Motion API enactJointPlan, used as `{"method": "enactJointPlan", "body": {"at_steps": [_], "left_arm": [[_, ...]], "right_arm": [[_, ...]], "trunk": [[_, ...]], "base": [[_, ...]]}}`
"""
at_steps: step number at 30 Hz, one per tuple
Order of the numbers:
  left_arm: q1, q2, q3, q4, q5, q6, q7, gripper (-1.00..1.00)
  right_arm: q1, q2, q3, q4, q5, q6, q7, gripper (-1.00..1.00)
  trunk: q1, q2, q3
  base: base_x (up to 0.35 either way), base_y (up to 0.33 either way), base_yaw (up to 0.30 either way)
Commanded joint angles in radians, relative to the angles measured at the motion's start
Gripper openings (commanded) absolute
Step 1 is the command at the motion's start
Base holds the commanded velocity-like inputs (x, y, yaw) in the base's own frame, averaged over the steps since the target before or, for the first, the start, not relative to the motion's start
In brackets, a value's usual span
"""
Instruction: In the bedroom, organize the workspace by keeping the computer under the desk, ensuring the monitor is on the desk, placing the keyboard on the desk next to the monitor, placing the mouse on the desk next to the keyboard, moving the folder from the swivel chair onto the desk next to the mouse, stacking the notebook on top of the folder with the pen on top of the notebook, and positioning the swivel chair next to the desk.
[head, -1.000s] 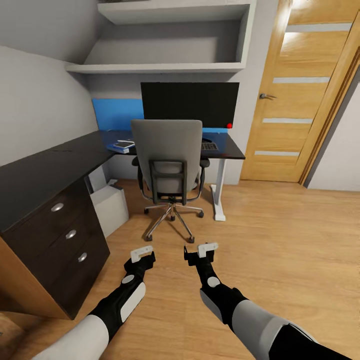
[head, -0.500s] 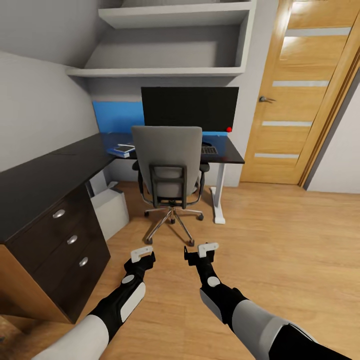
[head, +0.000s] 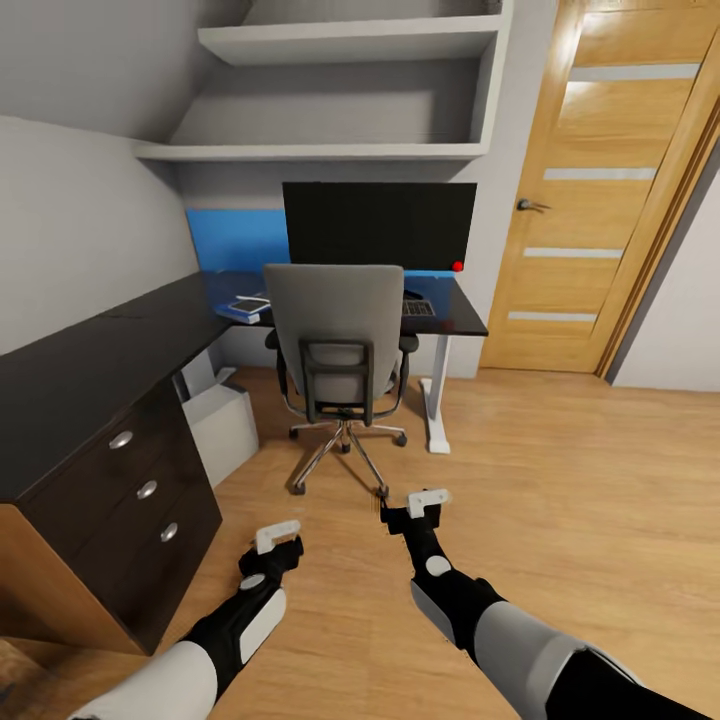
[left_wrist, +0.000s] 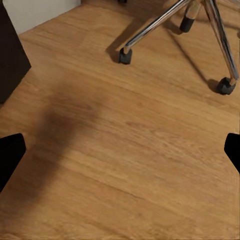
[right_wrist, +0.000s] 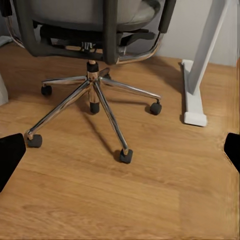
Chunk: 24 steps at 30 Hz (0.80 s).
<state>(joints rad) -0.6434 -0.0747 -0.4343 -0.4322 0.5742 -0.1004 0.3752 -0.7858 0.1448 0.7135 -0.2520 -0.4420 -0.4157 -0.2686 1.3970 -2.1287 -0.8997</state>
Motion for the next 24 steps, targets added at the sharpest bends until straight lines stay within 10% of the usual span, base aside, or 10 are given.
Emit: {"method": "enactJointPlan", "body": {"at_steps": [1, 24], "left_arm": [[-0.001, -0.001, -0.008, 0.035, 0.011, -0.007, 0.006, 1.0], [0.142, -0.04, -0.002, 0.396, 0.014, -0.347, 0.004, 1.0]], "right_arm": [[0.003, -0.007, 0.009, 0.016, -0.006, -0.008, -0.006, 1.0], [0.285, -0.059, 0.006, 0.252, -0.008, -0.426, -0.058, 1.0]], "trunk": [[-0.004, 0.007, 0.002], [-0.092, 0.168, 0.074]], "base": [[0.0, 0.0, 0.0], [0.0, 0.0, 0.0]]}}
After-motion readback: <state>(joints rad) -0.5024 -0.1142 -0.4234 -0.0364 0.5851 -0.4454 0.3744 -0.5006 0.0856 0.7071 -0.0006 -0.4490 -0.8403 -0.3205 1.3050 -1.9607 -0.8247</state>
